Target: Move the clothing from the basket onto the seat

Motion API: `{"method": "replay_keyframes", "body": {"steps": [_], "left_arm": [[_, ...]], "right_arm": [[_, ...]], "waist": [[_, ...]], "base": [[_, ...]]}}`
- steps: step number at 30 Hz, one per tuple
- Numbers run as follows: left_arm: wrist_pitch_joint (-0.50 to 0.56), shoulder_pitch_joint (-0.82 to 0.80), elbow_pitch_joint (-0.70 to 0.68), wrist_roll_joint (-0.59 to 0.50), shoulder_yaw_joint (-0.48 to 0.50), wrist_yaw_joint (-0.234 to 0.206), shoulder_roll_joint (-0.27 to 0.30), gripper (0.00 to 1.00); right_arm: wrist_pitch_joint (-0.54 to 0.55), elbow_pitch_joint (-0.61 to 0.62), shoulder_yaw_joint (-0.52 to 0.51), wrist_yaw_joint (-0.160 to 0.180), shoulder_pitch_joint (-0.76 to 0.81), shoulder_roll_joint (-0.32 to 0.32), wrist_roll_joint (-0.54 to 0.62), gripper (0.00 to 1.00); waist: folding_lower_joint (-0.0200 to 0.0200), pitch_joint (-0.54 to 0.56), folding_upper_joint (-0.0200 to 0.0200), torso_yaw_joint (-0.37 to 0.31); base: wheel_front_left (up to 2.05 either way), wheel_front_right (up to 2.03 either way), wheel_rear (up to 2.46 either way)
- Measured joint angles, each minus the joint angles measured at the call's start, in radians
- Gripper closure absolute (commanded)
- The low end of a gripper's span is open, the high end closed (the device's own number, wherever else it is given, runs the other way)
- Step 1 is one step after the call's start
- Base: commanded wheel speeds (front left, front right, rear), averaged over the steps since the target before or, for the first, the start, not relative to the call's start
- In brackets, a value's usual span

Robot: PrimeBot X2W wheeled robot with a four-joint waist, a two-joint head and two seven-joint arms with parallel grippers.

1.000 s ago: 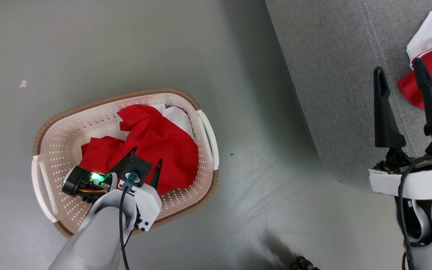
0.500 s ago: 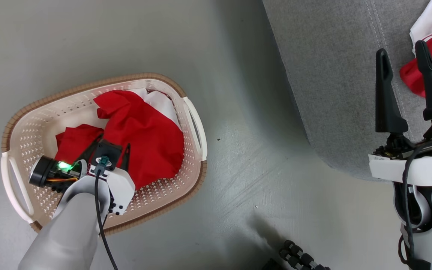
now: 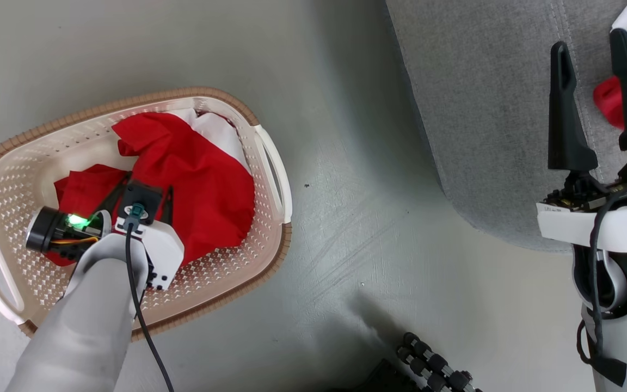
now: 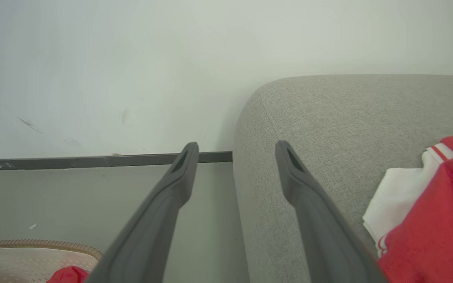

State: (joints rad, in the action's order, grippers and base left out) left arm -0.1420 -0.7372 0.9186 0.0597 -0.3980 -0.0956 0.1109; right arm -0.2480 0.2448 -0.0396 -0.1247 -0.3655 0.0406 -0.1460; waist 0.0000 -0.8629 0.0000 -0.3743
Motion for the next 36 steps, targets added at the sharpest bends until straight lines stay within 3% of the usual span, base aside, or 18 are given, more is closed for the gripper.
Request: {"method": "replay_keyframes", "body": {"steps": [20, 21, 22, 23, 24, 36], "left_arm": [[0.026, -0.099, 0.095, 0.002, 0.026, -0.058, 0.007, 0.00], [0.026, -0.101, 0.095, 0.002, 0.025, -0.050, 0.005, 0.18], [0.024, -0.103, 0.096, 0.002, 0.020, -0.044, 0.003, 0.60], [0.020, -0.107, 0.096, 0.002, 0.016, -0.033, -0.002, 0.91], [0.015, -0.111, 0.096, 0.002, 0.014, -0.025, -0.008, 1.00], [-0.059, -0.117, 0.078, 0.006, -0.017, 0.012, -0.023, 1.00]], "right_arm": [[-0.003, 0.011, 0.012, 0.000, -0.034, 0.000, 0.000, 0.00], [-0.003, 0.011, 0.013, 0.000, -0.034, 0.000, 0.000, 0.00], [-0.003, 0.011, 0.013, 0.000, -0.034, 0.000, 0.000, 0.00], [-0.003, 0.011, 0.013, 0.000, -0.035, 0.000, -0.001, 0.00], [-0.003, 0.010, 0.013, 0.000, -0.037, 0.000, -0.002, 0.00], [-0.008, -0.001, 0.001, 0.000, -0.081, 0.000, -0.029, 0.00]], "waist": [[0.0000, -0.070, 0.0000, -0.008], [0.0000, -0.073, 0.0000, -0.008], [0.0000, -0.075, 0.0000, -0.008], [0.0000, -0.076, 0.0000, -0.007], [0.0000, -0.077, 0.0000, -0.007], [0.0000, -0.059, 0.0000, 0.016]], "base": [[0.00, 0.00, 0.00], [0.00, 0.00, 0.00], [0.00, 0.00, 0.00], [0.00, 0.00, 0.00], [0.00, 0.00, 0.00], [0.00, 0.00, 0.00]]}}
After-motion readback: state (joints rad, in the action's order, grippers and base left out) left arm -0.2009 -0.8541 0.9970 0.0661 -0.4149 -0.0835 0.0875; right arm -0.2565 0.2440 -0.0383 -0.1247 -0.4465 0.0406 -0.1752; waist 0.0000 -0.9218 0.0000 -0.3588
